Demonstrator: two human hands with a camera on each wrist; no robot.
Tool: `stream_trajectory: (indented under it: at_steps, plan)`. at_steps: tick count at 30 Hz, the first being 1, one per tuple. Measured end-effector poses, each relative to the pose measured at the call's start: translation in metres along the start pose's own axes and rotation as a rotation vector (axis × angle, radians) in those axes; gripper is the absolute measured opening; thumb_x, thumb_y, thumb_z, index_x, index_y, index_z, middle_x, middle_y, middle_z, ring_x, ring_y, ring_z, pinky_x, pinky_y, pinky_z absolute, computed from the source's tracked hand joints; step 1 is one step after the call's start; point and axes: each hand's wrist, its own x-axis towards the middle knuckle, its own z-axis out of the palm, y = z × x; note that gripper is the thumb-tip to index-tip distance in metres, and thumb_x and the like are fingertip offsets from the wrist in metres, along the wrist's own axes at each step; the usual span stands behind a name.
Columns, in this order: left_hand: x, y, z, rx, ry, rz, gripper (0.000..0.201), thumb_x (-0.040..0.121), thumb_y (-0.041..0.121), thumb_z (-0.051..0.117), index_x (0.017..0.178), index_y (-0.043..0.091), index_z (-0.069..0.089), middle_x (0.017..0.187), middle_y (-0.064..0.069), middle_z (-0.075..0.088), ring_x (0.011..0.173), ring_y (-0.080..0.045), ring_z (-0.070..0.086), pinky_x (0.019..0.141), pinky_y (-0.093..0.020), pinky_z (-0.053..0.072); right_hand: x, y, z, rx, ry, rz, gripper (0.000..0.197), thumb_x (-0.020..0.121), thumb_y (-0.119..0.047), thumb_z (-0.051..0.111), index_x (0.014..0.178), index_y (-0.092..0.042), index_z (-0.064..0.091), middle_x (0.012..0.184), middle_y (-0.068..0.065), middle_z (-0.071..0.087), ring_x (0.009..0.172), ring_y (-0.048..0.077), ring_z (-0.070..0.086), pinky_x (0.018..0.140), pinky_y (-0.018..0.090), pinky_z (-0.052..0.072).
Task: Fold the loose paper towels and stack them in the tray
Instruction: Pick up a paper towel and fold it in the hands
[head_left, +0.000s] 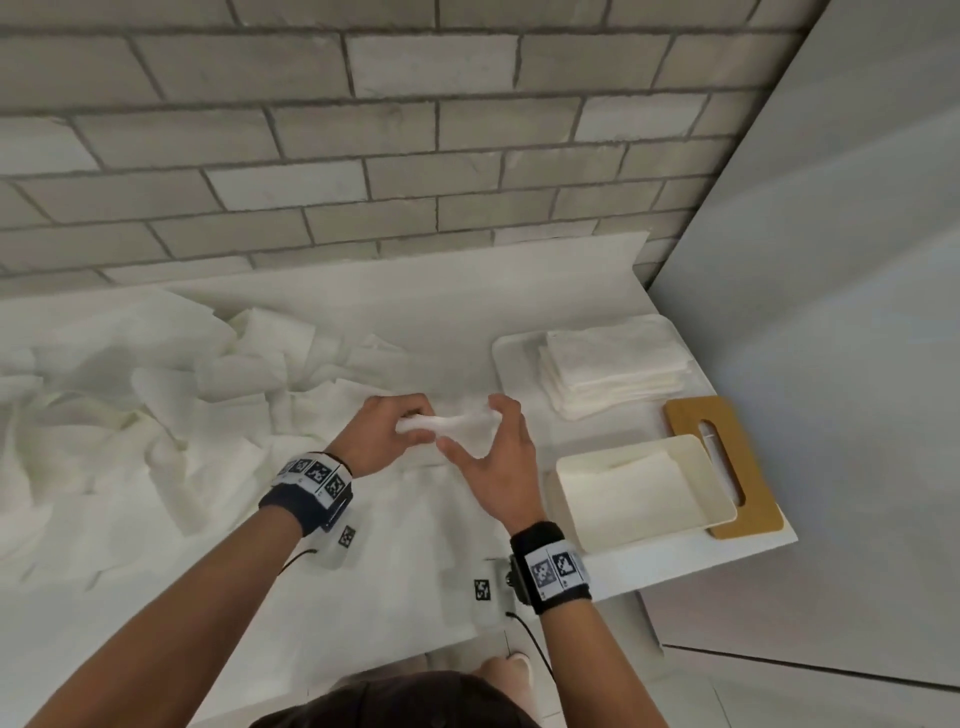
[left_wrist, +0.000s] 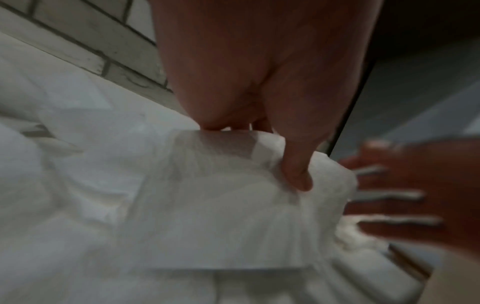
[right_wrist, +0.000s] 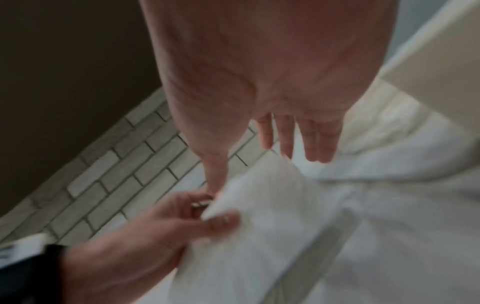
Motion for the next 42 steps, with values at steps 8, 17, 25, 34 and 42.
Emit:
stream_trajectory:
  at_steps: [8,17,25,34,42]
  plan:
    - [-0.017,0.018,-0.033,-0.437,0.043,-0.023,0.009,0.098,0.022,0.076,0.101,0.015,0.07,0.097,0.001,0.079,0.085,-0.011,0.072,0.072,-0.022,0.053,0.006,-0.004,0.0,0.565,0.02,0.153,0.045,0.093,-0.035,0.086,0.127,-0.032,0.056,0.127,0.003,0.069,0.112,0.021,0.073,0.091,0.042,0.065]
    - [-0.028,-0.018,0.015,-0.462,-0.269,-0.227,0.03,0.097,0.032,0.077,0.12,0.019,0.064,0.11,0.002,0.08,0.098,-0.013,0.077,0.09,-0.04,0.061,0.009,0.036,0.037,0.368,0.009,0.339,0.02,0.089,-0.023,0.084,0.091,-0.032,0.065,0.099,0.004,0.069,0.09,0.023,0.064,0.081,0.04,0.056]
    - [-0.03,0.043,0.031,-0.553,-0.184,-0.084,0.059,0.091,0.035,0.084,0.142,0.028,0.056,0.134,0.01,0.071,0.124,-0.01,0.067,0.105,-0.038,0.055,0.002,-0.005,-0.005,0.843,0.294,0.295,0.019,0.101,-0.019,0.075,0.107,-0.008,0.06,0.106,0.008,0.067,0.102,0.027,0.067,0.096,0.048,0.056]
    - [-0.002,0.128,0.053,-0.441,-0.247,0.134,0.01,0.111,0.024,0.055,0.121,0.022,0.058,0.097,0.004,0.078,0.082,-0.021,0.069,0.078,-0.034,0.049,-0.028,-0.016,-0.146,0.551,0.612,0.094,0.041,0.095,-0.017,0.084,0.125,-0.014,0.056,0.125,0.008,0.071,0.108,0.022,0.074,0.091,0.043,0.065]
    - [0.028,0.143,0.119,-0.112,-0.19,0.167,0.018,0.111,0.024,0.05,0.129,0.029,0.05,0.105,-0.002,0.071,0.091,-0.019,0.067,0.081,-0.04,0.058,-0.036,0.084,-0.222,-0.351,0.29,0.09,0.026,0.094,-0.005,0.079,0.101,-0.029,0.07,0.08,-0.014,0.065,0.074,0.013,0.066,0.065,0.015,0.044]
